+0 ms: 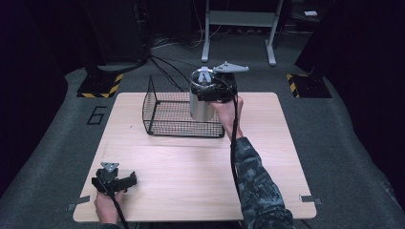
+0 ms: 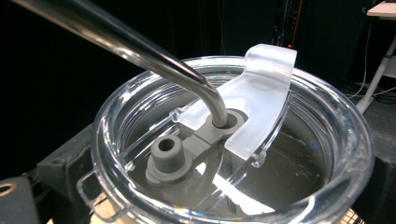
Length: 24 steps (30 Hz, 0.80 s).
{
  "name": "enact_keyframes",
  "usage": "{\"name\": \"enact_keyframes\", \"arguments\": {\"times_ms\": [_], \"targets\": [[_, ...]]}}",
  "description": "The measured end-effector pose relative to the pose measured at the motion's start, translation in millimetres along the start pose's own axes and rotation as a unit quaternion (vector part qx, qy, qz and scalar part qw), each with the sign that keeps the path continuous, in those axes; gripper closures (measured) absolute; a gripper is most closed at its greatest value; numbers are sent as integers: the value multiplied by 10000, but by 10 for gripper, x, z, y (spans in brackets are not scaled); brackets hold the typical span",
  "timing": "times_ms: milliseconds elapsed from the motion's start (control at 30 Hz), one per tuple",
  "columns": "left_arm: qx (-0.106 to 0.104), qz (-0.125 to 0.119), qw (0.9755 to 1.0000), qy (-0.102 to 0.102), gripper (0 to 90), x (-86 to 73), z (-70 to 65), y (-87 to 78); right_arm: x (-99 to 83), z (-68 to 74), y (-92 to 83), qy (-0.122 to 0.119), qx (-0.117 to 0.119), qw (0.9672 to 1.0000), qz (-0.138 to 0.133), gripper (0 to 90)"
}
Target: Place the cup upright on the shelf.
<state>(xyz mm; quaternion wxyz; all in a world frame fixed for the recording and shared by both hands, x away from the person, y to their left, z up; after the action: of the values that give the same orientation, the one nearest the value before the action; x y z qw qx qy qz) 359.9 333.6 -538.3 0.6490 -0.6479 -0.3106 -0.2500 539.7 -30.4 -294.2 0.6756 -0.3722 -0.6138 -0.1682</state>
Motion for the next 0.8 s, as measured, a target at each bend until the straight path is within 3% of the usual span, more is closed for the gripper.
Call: {"name": "enact_keyframes", "arguments": {"times_ms": [800], "targets": [[-9, -6, 10000, -33, 6, -2, -6, 1, -132, -184, 430, 83, -344, 9990, 270, 33]]}}
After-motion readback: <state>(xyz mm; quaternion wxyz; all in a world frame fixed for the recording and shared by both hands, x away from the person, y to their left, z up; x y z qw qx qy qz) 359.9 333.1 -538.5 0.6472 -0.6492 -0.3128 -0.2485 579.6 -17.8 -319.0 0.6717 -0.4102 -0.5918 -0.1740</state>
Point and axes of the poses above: each handheld gripper's, and its own axes: y roughly forward along the jaws, x roughly out of its top, z roughly to its left, the point moved 1 cm from there along y, roughly forward along the jaws, and after that the axes turned 6 degrees about -y, right-handed, at the moved point
